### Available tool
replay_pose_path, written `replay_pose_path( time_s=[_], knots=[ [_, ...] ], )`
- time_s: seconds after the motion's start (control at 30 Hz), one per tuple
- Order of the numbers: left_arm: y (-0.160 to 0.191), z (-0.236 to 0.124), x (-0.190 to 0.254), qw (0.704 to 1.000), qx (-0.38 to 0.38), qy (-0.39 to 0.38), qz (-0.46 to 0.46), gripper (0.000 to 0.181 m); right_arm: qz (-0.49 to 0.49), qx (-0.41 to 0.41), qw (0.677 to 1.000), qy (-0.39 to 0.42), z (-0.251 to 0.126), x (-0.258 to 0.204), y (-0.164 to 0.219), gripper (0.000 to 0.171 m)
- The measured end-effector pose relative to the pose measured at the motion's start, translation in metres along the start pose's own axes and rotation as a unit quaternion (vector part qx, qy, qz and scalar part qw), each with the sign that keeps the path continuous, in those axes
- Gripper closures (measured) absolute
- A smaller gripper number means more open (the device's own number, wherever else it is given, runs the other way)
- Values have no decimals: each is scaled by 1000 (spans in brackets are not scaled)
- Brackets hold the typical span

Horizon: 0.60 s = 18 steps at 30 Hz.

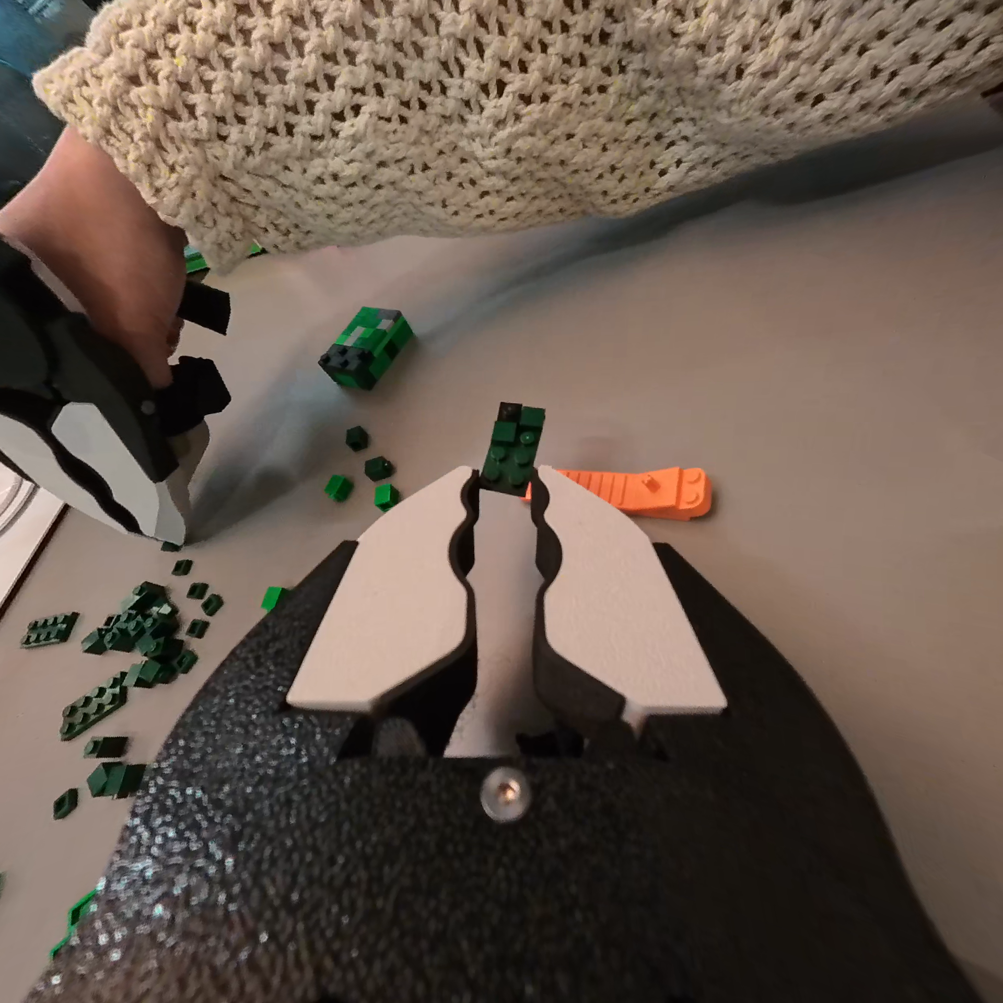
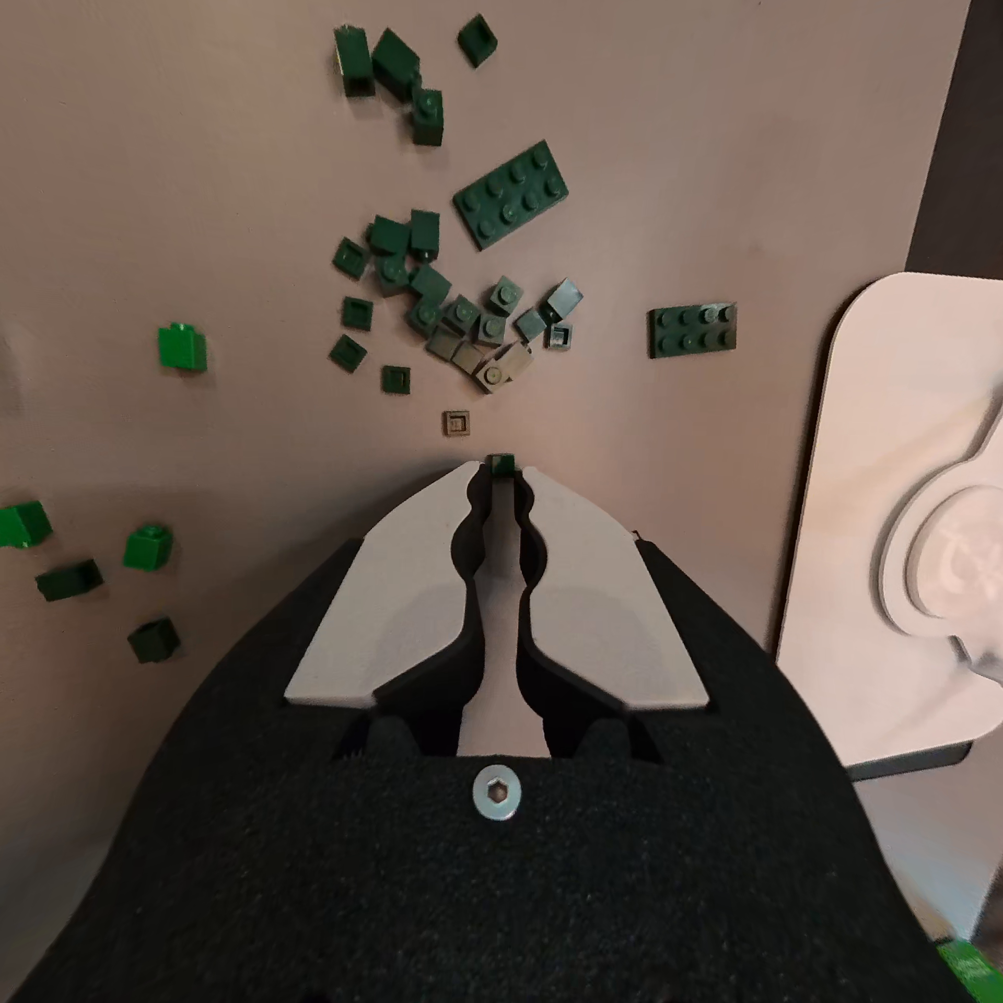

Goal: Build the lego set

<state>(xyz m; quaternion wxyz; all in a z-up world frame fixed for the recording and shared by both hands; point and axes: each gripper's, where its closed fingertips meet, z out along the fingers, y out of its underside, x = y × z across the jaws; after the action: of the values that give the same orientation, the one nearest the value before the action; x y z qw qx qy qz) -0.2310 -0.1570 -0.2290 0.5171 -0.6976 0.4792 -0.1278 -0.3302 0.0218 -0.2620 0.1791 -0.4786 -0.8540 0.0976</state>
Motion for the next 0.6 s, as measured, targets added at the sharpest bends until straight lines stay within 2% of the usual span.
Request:
replay_pose_path(
  time_s=[0.23, 0.43, 0.6],
  knots=[
    [1, 0, 1, 1000, -2, -1, 2, 164, -3, 24, 1000, 15, -12, 4, -13, 161],
    [2, 2, 2, 1000, -6, -4, 13, 164, -39, 83, 996, 11, -29, 6, -70, 162],
    [1, 2, 3, 1000, -3, -3, 12, 164, -96, 96, 991, -9, -18, 5, -125, 162]
  ],
)
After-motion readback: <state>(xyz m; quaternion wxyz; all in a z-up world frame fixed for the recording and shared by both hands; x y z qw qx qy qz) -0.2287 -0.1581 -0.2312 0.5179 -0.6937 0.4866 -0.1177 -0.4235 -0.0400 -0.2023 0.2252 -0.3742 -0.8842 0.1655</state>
